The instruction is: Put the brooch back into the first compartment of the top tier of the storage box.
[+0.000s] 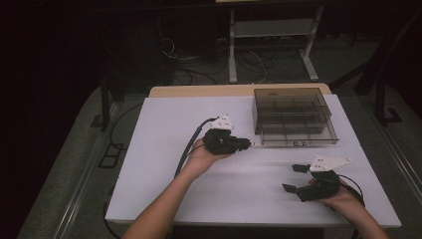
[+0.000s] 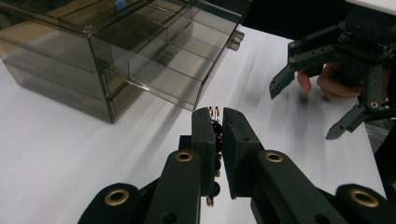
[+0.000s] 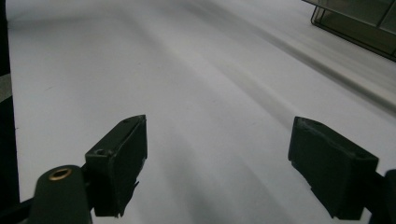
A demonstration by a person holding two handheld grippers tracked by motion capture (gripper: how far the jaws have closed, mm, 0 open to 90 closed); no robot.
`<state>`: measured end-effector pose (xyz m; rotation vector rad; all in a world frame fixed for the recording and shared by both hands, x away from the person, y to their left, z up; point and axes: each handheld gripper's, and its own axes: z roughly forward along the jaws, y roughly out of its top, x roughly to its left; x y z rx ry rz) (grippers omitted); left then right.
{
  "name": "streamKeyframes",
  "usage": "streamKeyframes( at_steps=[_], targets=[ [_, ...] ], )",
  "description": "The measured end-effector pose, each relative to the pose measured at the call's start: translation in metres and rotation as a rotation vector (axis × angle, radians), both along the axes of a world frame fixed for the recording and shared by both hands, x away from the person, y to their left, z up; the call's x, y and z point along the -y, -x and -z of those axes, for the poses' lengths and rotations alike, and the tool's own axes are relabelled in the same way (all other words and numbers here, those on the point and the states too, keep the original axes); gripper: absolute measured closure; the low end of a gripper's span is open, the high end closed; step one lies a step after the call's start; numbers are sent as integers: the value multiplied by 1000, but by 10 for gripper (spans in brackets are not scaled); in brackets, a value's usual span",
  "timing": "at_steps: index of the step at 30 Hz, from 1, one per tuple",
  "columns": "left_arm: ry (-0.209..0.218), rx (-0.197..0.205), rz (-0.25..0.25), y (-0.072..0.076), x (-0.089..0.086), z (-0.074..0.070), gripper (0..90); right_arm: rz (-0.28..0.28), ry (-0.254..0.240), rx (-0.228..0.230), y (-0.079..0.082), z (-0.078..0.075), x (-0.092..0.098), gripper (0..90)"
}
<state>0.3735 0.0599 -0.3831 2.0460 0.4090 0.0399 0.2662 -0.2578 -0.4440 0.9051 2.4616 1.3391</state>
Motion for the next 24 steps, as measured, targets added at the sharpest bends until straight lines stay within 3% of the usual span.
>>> streamKeyframes(
  at_steps=[24],
  targets=[
    [29,35,26,-21,34,-21,824,-1,-1,0,0,0,1,191]
  ],
)
